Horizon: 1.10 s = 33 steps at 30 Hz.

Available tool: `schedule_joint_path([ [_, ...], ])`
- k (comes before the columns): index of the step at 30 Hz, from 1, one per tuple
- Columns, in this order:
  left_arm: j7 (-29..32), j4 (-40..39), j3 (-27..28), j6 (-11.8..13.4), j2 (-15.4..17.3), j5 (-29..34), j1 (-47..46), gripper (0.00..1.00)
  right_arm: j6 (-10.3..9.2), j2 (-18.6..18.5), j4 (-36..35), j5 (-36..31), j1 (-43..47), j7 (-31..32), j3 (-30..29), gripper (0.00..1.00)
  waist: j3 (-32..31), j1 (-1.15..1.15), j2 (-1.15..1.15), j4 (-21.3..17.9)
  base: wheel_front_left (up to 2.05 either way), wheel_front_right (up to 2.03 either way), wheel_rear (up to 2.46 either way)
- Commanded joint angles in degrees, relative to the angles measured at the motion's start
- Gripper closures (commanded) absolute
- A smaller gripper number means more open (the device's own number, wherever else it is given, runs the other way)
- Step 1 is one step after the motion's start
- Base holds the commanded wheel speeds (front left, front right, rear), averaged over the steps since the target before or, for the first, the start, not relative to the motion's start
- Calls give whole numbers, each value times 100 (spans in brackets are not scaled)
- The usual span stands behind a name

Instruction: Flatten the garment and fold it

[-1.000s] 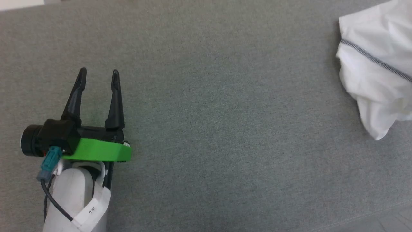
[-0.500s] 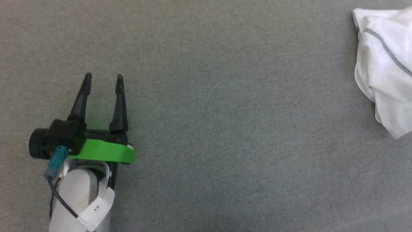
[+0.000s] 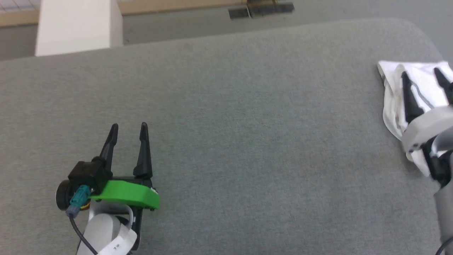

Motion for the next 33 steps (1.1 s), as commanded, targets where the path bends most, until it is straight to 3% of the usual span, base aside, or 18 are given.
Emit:
schedule_joint_path([
  [1,-26,26,0,28,-36,-15,76,0,-10,89,-200,137,251,-82,92,0,-604,0,0,467,0,0,0],
  [10,-27,164,-54,61,-115,-63,340,0,-10,797,-1595,389,1637,-499,162,0,-978,0,0,868,0,0,0],
  [17,-28,190,-125,22,-141,-63,549,0,-10,1190,-2029,194,2374,-743,17,0,-1147,0,0,1034,0,0,0],
  [33,-28,209,-309,64,-162,-100,815,0,-10,1394,-2349,201,3143,-837,-43,0,-1260,0,0,1052,0,0,0],
])
